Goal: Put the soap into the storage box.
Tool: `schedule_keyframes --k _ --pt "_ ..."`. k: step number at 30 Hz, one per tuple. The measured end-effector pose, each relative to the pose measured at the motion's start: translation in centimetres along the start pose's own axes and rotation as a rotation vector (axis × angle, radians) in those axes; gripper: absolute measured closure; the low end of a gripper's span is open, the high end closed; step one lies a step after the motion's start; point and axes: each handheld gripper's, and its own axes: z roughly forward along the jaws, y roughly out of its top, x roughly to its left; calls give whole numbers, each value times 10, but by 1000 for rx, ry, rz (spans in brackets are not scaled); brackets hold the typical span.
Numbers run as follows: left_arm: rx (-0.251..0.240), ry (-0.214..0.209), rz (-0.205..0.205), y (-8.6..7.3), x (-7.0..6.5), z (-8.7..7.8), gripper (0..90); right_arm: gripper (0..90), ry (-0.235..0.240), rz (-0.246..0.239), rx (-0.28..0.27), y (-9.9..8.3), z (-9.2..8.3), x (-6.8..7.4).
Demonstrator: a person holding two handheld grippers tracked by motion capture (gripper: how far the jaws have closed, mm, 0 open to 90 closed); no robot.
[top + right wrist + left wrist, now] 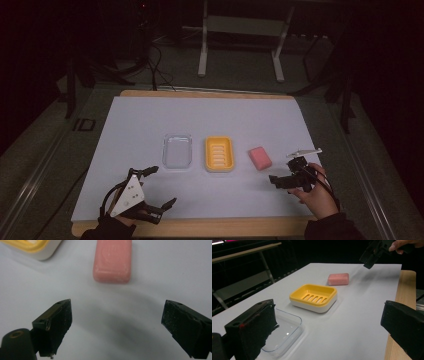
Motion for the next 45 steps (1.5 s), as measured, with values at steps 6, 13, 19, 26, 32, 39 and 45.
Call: schedule_keyframes --k 6,13,19,26,32,39,45 --pt "1 0 1 0 -1 0 6 130 -1 -13 163 5 -1 0" --pt "1 -3 1 0 -1 0 6 130 0 -24 358 3 8 -2" --pt "2 -3 4 0 -1 0 6 163 18 -21 470 1 14 -3" --pt "6 -6 8 0 -2 0 6 163 31 -28 567 7 18 -4" --pt "6 -7 9 0 -2 1 6 193 18 -76 560 17 17 -1" --pt "4 -7 11 1 -3 1 6 191 20 -75 534 37 16 1" --pt "3 -8 10 1 -3 0 6 164 12 -81 532 53 22 1"
